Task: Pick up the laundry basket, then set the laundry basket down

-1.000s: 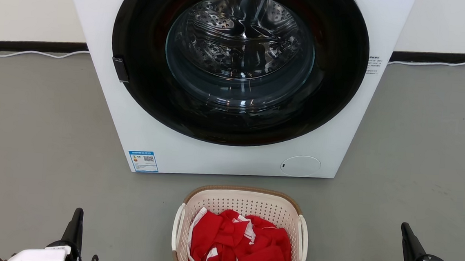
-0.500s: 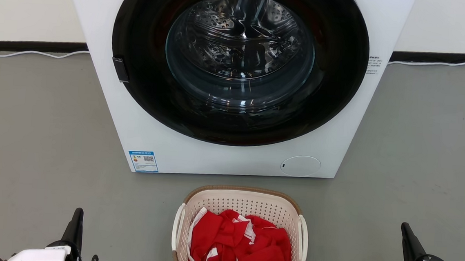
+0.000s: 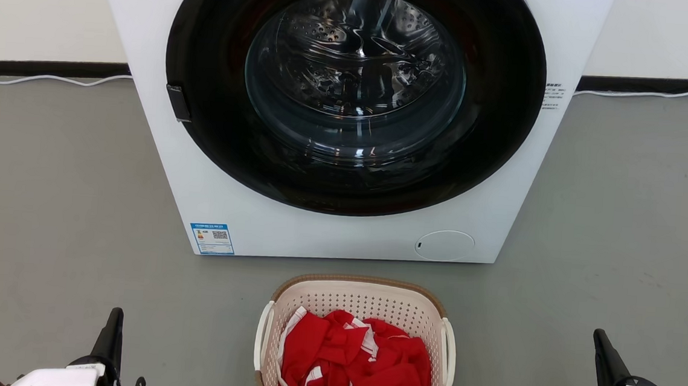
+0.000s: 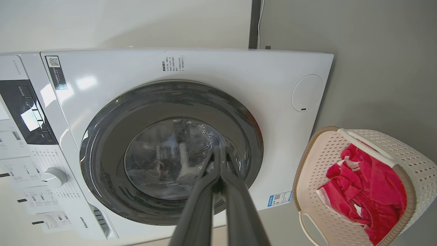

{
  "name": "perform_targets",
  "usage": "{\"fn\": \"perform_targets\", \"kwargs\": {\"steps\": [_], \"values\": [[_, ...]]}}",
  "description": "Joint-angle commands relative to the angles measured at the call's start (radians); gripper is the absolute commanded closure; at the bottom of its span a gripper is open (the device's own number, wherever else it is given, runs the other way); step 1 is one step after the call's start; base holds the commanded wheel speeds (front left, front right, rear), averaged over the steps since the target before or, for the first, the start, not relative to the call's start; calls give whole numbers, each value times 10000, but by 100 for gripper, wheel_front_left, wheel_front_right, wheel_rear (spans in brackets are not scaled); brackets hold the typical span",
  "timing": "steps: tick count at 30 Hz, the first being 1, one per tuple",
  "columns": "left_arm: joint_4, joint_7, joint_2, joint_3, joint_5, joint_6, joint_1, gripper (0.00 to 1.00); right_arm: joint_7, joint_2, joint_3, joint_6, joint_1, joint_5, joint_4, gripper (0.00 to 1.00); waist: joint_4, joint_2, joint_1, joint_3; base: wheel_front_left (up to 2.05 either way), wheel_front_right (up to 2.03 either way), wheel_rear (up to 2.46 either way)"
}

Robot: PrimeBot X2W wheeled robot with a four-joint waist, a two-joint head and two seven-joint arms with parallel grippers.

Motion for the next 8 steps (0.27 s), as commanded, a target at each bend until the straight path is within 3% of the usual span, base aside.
{"fn": "perform_targets", "kwargs": {"steps": [1, 8], "values": [[-279, 35, 192, 326, -66, -115, -468, 100, 73, -156, 192, 23, -453, 74, -297, 100, 0, -1, 0, 0, 0, 0, 0], [-279, 34, 192, 326, -67, -115, -468, 100, 73, -156, 192, 23, -453, 74, -297, 100, 0, -1, 0, 0, 0, 0, 0]]}}
